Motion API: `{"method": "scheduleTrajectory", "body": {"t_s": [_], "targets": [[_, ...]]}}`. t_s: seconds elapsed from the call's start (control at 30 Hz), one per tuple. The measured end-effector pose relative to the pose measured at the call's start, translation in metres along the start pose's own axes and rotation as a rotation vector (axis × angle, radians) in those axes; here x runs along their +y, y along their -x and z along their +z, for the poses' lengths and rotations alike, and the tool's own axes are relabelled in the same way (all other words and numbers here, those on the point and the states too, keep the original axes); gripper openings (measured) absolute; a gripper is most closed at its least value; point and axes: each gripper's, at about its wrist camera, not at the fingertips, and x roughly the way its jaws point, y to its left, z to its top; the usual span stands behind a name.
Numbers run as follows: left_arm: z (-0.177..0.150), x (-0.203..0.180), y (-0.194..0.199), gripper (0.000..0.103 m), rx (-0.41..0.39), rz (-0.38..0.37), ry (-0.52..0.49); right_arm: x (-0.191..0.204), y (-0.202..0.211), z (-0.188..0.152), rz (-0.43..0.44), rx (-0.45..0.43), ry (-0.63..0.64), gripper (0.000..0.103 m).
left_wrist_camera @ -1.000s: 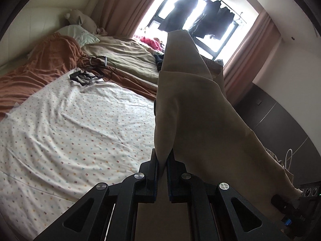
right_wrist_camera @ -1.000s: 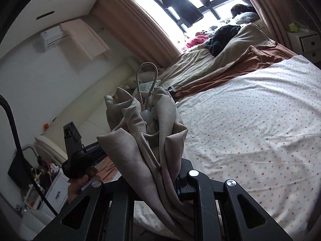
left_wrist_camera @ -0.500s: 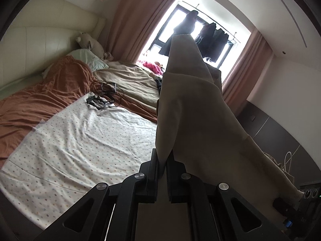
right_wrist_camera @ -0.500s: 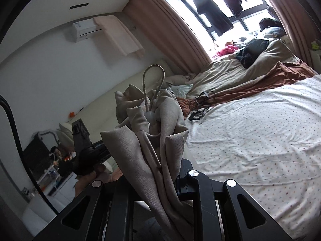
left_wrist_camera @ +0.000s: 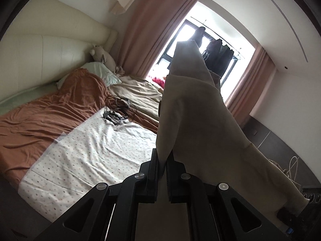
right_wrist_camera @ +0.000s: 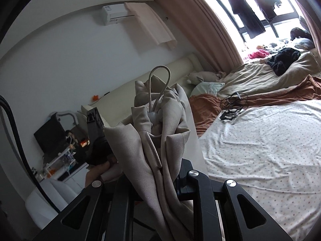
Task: Fold large clothes
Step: 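Lift the jacket bundle with both grippers and carry it toward the headboard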
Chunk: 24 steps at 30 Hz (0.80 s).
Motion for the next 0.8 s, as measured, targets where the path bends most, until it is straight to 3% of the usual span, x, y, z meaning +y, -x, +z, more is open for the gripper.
{"method": "scheduleTrajectory", "body": {"t_s": [0.3, 0.47, 0.6, 0.8], "targets": [[0.032, 0.087, 0.012, 0.006, -0.032, 0.072, 0.044, 0.021, -0.101, 0.001, 0.08, 0.07, -0.002, 0.017], [0.056, 0.145, 0.012, 0.006, -0.041, 0.124, 0.065, 0.037, -0.177, 0.002, 0.14, 0.128, 0.005, 0.017], [0.075, 0.192, 0.016, 0.006, -0.068, 0.109, 0.08, 0.052, -0.239, 0.0, 0.183, 0.188, 0.017, 0.017], [0.098, 0.258, 0.024, 0.006, -0.087, 0.177, 0.123, 0.08, -0.334, -0.01, 0.241, 0.295, 0.033, 0.017]]}}
